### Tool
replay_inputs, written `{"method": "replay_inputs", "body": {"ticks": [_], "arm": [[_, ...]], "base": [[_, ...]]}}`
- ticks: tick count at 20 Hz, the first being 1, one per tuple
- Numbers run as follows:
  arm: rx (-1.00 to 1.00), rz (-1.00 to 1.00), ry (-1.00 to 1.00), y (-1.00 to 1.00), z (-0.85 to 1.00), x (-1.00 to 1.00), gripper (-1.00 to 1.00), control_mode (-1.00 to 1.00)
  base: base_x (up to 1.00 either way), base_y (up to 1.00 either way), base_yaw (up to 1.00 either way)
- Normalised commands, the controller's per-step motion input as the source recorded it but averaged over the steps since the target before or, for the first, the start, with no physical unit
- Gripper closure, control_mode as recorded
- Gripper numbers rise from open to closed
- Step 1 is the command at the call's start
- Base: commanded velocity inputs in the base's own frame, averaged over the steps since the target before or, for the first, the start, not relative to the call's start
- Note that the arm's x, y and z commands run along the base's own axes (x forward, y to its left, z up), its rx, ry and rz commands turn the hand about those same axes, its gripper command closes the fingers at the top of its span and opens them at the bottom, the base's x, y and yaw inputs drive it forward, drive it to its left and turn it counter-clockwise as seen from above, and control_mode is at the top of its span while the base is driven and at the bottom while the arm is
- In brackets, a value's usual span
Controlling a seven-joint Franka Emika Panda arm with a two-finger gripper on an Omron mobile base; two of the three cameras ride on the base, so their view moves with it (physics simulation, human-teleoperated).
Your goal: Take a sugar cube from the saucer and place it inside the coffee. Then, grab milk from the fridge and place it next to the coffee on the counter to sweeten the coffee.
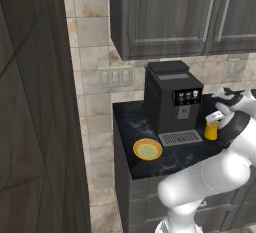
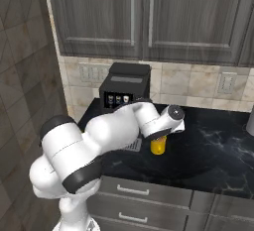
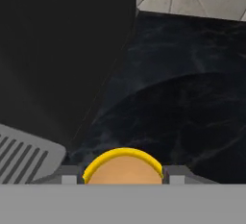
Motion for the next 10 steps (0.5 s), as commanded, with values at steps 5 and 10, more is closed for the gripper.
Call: {"method": "replay_inputs", "body": {"ticks": [5, 10], "arm": [[0.00, 0.00, 0.00, 0.00, 0.08, 0.16, -1.00, -1.00], [0.03, -0.02, 0.00, -0.01, 0.31, -0.23, -1.00, -1.00]], "base": [[0.00, 0.00, 0.00], [0.00, 0.00, 0.00]]}}
